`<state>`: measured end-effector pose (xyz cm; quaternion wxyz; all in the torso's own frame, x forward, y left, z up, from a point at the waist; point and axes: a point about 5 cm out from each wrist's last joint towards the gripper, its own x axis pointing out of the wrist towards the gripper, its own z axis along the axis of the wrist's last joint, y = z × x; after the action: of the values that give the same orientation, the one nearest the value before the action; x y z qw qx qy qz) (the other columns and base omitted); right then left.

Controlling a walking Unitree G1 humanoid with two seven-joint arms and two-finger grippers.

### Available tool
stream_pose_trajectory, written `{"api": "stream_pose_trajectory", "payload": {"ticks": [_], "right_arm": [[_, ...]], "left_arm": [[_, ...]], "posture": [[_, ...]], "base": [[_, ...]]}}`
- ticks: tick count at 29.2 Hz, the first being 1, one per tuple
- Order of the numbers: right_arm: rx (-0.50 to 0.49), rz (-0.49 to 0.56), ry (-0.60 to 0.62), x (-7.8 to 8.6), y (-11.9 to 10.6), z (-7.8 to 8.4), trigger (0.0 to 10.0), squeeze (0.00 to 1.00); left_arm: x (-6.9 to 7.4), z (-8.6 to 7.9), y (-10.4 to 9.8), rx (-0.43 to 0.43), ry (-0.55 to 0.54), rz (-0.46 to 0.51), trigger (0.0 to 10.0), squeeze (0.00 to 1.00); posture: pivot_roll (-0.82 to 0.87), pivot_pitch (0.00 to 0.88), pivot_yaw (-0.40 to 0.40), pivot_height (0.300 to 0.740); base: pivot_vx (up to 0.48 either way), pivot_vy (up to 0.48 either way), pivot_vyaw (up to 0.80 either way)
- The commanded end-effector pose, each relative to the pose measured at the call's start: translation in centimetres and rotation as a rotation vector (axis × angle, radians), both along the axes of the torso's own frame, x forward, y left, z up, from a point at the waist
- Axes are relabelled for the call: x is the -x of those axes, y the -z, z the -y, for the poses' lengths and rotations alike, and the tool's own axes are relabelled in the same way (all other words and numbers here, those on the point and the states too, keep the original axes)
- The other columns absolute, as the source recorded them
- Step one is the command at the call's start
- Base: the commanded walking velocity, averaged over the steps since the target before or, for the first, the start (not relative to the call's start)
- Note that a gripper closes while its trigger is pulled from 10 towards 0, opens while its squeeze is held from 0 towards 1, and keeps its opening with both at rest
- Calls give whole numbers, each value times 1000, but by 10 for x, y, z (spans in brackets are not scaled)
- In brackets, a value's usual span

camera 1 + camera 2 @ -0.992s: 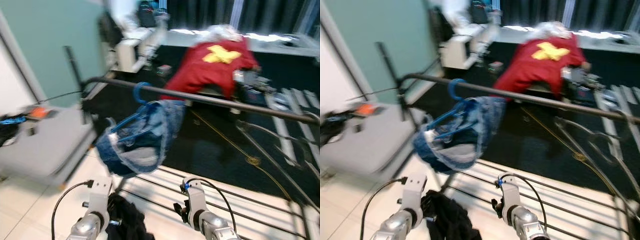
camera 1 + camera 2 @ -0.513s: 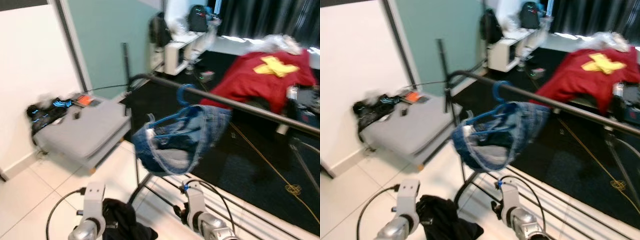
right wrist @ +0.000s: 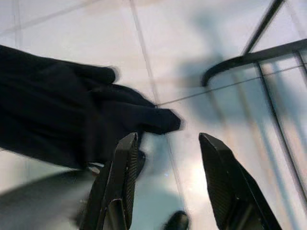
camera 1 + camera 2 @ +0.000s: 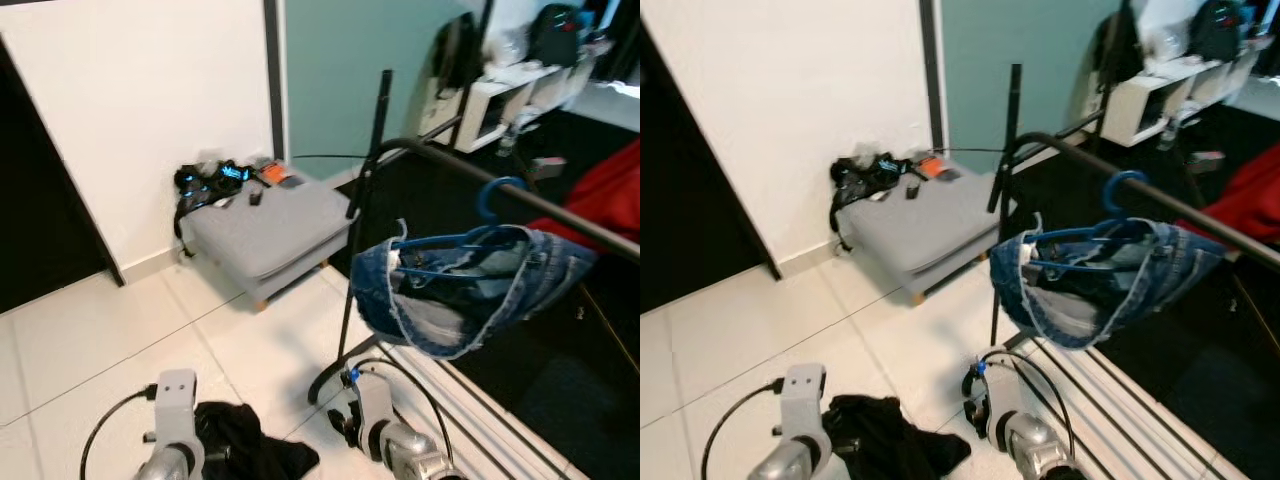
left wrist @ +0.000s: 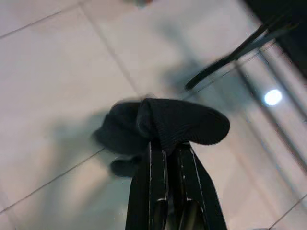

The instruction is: Hang hanger

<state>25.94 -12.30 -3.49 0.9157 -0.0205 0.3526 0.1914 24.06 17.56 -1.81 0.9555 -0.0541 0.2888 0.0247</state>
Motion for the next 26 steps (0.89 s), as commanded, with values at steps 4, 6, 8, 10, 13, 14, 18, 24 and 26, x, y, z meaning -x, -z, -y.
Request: {"api": "stream_pose_trajectory", "payload": {"ticks": [4, 6, 8, 10, 13, 14, 18, 24, 26], "right_arm": [[-16, 24, 28, -1, -1, -1, 10000, 0], [-35, 29, 37, -3, -3, 0, 10000, 0], [-35, 28, 37, -3, -3, 1, 10000, 0], [-35, 28, 37, -3, -3, 1, 10000, 0], [-33, 28, 40, -5, -4, 1, 10000, 0], [-36, 48, 33, -9, -8, -2, 10000, 0], [-35, 63, 35, -12, -10, -2, 10000, 0], [-36, 72, 68, -16, -13, 7, 10000, 0], [-33, 80, 63, -17, -15, 9, 10000, 0]], "left_arm": [[-6, -1, -5, -37, 42, 35, 10000, 0], [-14, -2, -14, -50, 13, 89, 10000, 0], [-17, -2, -19, -43, 6, 119, 10000, 0], [-17, -2, -19, -43, 6, 119, 10000, 0], [-16, -2, -20, -67, 30, 120, 10000, 0], [-15, -4, -18, -91, 31, 98, 10000, 0], [-17, -5, -17, -100, 30, 96, 10000, 0], [-23, 7, -18, -82, 45, 100, 10000, 0], [-25, 11, -19, -96, 60, 103, 10000, 0]], "posture": [[113, 43, 2, 740], [148, 49, -9, 740], [150, 49, -10, 740], [150, 49, -10, 740], [145, 50, -8, 740], [129, 63, 9, 740], [115, 66, 19, 740], [55, 79, 24, 740], [48, 75, 31, 740]], "base": [[0, 0, 800], [0, 0, 800], [0, 0, 800], [0, 0, 800], [0, 0, 800], [0, 0, 800], [0, 0, 800], [0, 0, 800], [0, 0, 800]]}}
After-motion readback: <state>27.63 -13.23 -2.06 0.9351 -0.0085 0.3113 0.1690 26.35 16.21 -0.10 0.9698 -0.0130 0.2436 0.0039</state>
